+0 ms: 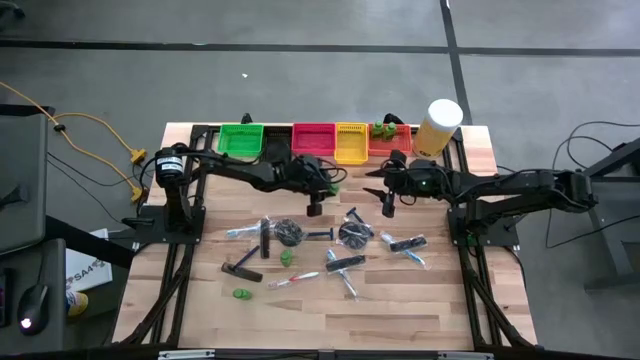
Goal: Pick & Place Travel size toiletries
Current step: Put the green shampoo bottle into the orange basket
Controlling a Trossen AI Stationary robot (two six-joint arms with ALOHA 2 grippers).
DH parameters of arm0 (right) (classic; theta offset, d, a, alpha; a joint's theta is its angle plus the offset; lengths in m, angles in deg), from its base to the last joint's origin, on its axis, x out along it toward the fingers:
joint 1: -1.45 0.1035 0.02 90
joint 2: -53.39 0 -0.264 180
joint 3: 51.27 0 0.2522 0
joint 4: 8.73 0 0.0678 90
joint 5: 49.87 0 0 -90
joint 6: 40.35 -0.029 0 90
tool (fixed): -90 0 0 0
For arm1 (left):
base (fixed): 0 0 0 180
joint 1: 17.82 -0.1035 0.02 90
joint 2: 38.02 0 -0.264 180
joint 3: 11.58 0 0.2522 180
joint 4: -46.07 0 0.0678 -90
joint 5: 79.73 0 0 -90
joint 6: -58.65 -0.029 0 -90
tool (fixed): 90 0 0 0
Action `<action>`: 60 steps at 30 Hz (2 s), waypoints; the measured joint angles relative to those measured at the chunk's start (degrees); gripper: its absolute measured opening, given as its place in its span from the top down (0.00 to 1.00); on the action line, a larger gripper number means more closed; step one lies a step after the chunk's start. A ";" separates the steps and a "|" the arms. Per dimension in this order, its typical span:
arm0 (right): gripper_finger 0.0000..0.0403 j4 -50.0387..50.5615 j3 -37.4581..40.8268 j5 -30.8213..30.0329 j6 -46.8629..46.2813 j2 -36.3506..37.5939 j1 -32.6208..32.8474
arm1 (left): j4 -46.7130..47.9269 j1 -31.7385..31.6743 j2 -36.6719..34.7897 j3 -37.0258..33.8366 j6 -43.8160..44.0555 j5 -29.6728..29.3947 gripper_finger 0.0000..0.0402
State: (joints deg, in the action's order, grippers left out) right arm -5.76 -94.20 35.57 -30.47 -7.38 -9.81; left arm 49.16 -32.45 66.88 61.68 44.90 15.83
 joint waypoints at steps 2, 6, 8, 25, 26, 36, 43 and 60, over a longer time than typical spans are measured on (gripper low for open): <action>0.52 -0.22 -0.06 0.47 1.80 -0.08 0.00 | 2.29 0.02 0.00 1.76 -1.10 -1.39 0.78; 0.52 -2.55 -0.11 0.91 5.35 -2.84 0.00 | 3.89 0.02 -0.02 4.19 -2.83 -2.22 0.78; 0.52 -5.25 -0.11 0.08 7.14 -5.22 0.00 | 3.92 0.02 -0.02 5.13 -2.98 -2.30 0.78; 0.52 -16.31 -7.05 3.32 8.52 -21.17 0.00 | 4.41 1.68 -0.04 6.30 -5.46 -3.19 0.78; 0.52 -16.25 -7.56 3.33 8.48 -21.96 0.00 | 4.43 1.68 -0.04 6.30 -5.43 -3.21 0.78; 0.56 -16.37 -8.81 3.17 8.59 -24.15 0.02 | 4.87 1.66 -0.04 6.30 -5.33 -3.35 0.78; 0.77 -16.98 -8.81 3.39 9.10 -24.13 0.00 | 4.88 1.64 -0.04 6.30 -5.33 -3.40 0.77; 0.77 -9.76 -8.76 -2.75 6.26 -18.67 -1.73 | 8.42 1.61 -0.33 6.39 -4.91 -11.10 0.48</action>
State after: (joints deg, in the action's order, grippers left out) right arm -15.52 -102.96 32.82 -24.21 -26.05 -11.54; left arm 57.58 -30.84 66.56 68.07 39.99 4.73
